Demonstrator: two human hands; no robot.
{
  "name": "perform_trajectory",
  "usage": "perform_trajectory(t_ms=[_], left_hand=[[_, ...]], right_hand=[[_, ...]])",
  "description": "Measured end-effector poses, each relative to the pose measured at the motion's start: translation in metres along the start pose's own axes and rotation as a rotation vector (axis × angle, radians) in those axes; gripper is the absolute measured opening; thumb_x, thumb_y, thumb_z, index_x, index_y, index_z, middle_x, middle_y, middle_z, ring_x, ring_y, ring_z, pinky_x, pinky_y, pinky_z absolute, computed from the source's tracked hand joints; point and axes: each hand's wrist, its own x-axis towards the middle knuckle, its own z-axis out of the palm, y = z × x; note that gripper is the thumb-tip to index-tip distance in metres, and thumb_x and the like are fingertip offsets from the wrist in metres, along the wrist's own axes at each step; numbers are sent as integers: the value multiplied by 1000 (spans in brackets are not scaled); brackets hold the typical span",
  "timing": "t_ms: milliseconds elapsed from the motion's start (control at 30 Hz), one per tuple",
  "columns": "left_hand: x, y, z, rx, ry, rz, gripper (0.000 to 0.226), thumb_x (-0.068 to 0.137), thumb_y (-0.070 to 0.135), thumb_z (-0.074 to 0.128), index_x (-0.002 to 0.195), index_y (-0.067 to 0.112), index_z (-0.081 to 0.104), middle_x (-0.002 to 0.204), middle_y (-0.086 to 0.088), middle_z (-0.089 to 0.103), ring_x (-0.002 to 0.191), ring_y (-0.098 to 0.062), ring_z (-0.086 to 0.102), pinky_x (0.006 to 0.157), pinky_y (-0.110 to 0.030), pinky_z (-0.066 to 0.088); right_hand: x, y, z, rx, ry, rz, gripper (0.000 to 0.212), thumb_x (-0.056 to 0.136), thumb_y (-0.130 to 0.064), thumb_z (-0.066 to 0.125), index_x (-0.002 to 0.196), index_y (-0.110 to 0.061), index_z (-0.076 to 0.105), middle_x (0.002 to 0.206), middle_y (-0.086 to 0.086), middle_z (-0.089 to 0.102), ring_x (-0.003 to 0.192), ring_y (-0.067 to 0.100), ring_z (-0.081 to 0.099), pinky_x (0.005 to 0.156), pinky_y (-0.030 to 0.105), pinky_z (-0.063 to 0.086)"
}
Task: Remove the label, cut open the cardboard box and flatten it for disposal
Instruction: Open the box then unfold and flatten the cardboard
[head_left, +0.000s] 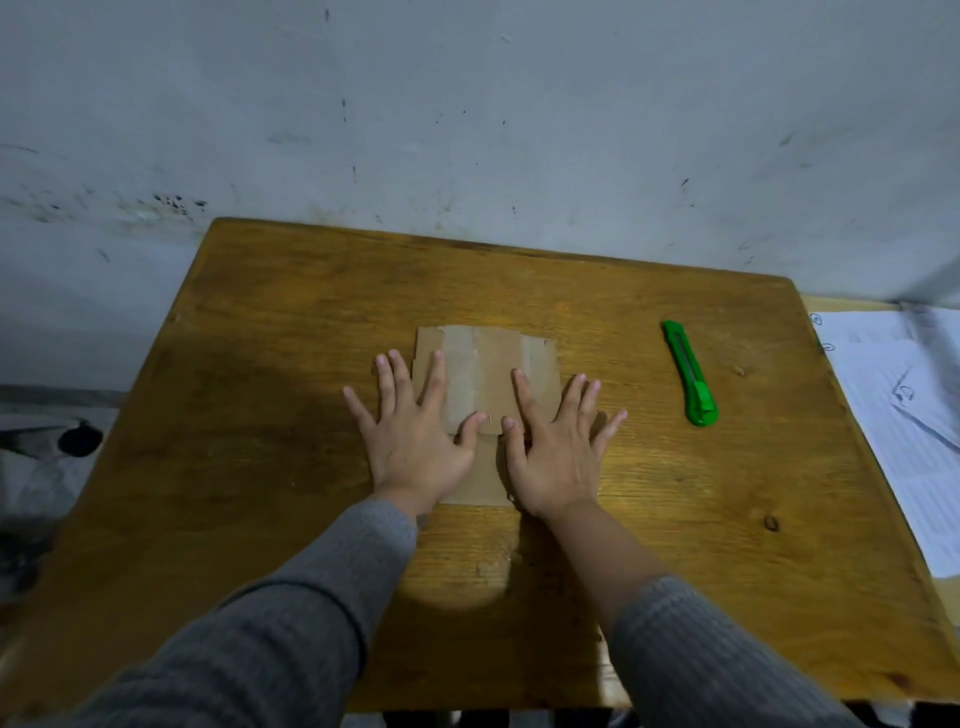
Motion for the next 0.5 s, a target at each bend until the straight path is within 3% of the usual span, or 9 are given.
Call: perform_trajectory(t_ms=[200,300,400,500], left_hand=[[4,-5,3,-202,69,32,85,86,71,35,153,30,3,162,-5,2,148,-18,-9,118,-47,-11],[-1,-1,-4,-437,83,-39,94,84,63,54,153,28,1,161,5,7,147,-18,2,118,-41,5],[-5,3,-12,-749,104,-102,105,78,47,73,152,34,0,160,7,14,143,-21,23,110,-39,28],[-7,11,-18,-970,108,-68,113,71,31,83,152,35,5,153,3,31,134,-10,31,102,-26,30]], right_hand=[[6,-3,-3,190,0,2,53,96,-48,30,146,-48,11,160,11,-1,146,21,-17,110,50,-24],[5,-8,-9,400,34,32,55,96,-38,44,145,-45,21,159,11,10,148,20,-7,116,47,-14],[-2,-15,-18,560,113,27,55,96,-31,49,143,-46,26,157,11,12,145,25,13,115,39,19],[-12,-12,-28,474,220,11,49,98,-33,43,139,-52,25,151,13,17,127,30,40,93,29,41]])
